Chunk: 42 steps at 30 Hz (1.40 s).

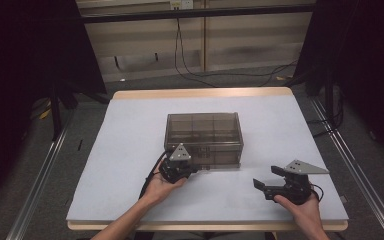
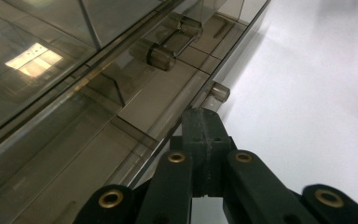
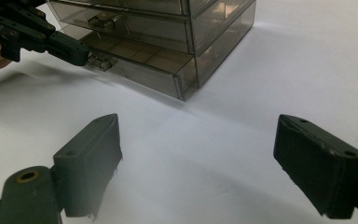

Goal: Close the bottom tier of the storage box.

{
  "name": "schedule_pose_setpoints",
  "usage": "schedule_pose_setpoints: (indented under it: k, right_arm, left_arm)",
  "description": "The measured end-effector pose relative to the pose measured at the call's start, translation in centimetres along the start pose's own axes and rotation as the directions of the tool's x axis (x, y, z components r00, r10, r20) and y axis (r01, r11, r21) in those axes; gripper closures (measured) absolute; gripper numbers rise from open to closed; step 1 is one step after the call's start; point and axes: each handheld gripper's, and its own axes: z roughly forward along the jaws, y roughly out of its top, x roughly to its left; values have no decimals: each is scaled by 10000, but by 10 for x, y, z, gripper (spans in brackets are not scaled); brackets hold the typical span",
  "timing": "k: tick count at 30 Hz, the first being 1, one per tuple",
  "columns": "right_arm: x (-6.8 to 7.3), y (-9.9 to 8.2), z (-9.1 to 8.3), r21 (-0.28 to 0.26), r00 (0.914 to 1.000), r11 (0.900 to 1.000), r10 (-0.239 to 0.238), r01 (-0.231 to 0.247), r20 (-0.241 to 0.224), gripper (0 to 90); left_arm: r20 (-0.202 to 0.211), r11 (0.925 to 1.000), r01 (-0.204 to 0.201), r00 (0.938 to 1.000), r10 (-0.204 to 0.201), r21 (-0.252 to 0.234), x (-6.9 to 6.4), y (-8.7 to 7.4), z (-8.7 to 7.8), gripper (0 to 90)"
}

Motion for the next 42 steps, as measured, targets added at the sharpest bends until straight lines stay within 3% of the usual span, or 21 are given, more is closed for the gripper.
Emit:
schedule_pose_setpoints:
  k: [3, 5, 9, 20, 27, 33, 34, 42]
  right_arm:
    - [0, 0, 1, 22, 10000, 10000, 25, -25, 26, 147]
    - [0, 0, 1, 33, 10000, 10000, 34, -34, 23, 147]
    - [0, 0, 1, 44, 10000, 10000, 20, -20, -3, 147]
    - [0, 0, 2, 70, 10000, 10000, 7, -7, -18, 147]
    - [0, 0, 2, 99, 10000, 9999, 43, -43, -27, 147]
    - [0, 0, 2, 92, 10000, 10000, 40, -40, -17, 147]
    - [0, 0, 2, 107, 10000, 9999, 43, -42, -20, 147]
    - [0, 0, 2, 107, 10000, 9999, 51, -51, -3, 147]
  left_arm:
    - [-55, 9997, -128, 9999, 129, 190, 1, 1, -1, 900]
    - [-43, 9999, 65, 10000, -65, 119, 1, 1, 0, 900]
    - [-69, 9996, -129, 9999, 131, 270, 3, 2, 0, 900]
    - [-202, 9999, 120, 9997, -119, 5, 4, 1, 2, 900]
    - [-274, 9997, 127, 9996, -121, 204, 7, 0, 3, 900]
    - [-378, 9994, 343, 9987, -341, 44, 9, 1, 6, 900]
    - [-403, 9996, 203, 9990, -196, 173, 10, 1, 5, 900]
    - [-467, 9995, 316, 9984, -316, -16, 11, 1, 7, 900]
